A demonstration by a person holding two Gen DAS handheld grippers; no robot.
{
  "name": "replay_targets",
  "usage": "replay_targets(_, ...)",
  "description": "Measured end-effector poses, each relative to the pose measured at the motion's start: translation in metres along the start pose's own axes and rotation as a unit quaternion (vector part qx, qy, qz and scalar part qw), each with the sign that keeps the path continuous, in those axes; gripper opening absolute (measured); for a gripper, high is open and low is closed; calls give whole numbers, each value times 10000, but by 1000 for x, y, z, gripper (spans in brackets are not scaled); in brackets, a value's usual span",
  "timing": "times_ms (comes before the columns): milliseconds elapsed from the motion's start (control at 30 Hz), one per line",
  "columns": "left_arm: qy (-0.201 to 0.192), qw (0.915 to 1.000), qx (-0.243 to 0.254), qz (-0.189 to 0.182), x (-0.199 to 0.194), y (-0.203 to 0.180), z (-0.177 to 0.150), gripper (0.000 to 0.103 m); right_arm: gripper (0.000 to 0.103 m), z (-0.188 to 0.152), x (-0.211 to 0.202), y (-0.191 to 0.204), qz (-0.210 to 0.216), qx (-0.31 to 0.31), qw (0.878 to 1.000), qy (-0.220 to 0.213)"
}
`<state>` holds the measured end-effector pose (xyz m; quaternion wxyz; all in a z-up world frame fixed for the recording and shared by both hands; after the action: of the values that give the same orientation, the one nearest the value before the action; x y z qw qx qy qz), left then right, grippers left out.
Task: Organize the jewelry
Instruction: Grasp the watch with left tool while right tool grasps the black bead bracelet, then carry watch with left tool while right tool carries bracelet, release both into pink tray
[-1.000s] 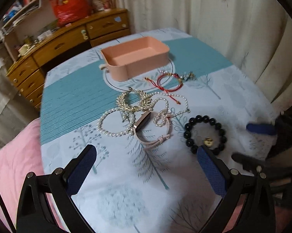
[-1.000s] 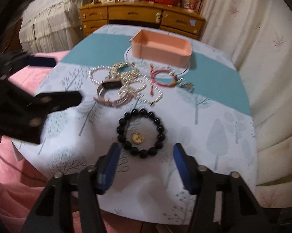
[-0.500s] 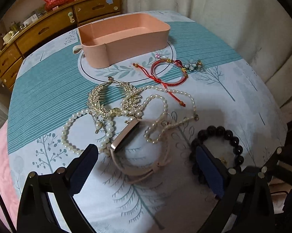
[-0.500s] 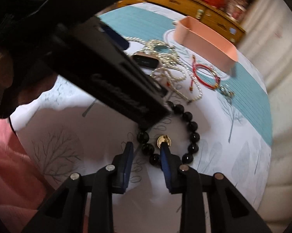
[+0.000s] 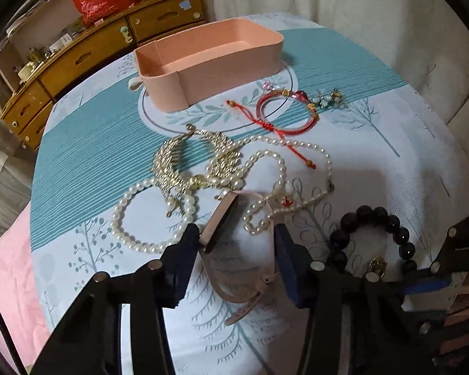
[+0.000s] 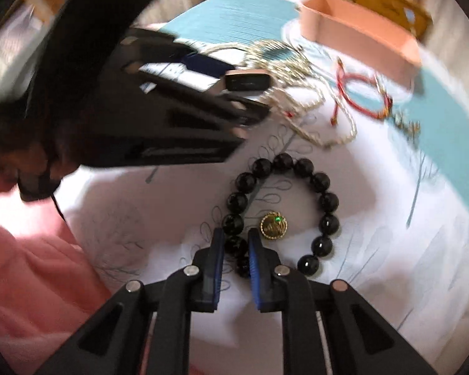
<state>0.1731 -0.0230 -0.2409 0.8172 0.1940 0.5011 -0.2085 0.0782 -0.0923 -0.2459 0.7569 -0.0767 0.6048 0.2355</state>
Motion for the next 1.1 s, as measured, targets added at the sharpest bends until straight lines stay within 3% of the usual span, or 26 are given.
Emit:
replay_targets(167,384,9992,-53,39,-9,1,-9,36,15,5,-17,-11,409,426,9982,-137)
replay_targets(367,641,9979,-78,57,-31,4,-18,35,15,15,-41,-23,762,694,9939,-393)
replay_targets(600,1330,9908,236,56,-55,4,-21,35,15,22,-77,-38,900,1072,9871,-771)
replay_targets(800,753,9968,194,175,-100,21,-2,33,15,51,-94,-38,951,1190,9822,-1096)
replay_targets(967,654,9957,368,540,-123,36,19,33,15,66,-103,-32,1062,1132,9795,-1285)
replay_targets(1100,221,9969,469,588,-147,48,43,33,15,82,-117,-25,1194,1132,9749,-1502)
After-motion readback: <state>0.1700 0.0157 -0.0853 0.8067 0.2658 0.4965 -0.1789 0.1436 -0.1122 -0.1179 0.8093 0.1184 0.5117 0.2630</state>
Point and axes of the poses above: each gripper's, at about its wrist camera, not at the fingertips, and x roughly the way its jaws point, y to its left, z to its top, the point moved 6 cm from there along x, roughly the way its jaws point, and after that the axes turned 7 degrees about x, right-handed, at the moved point
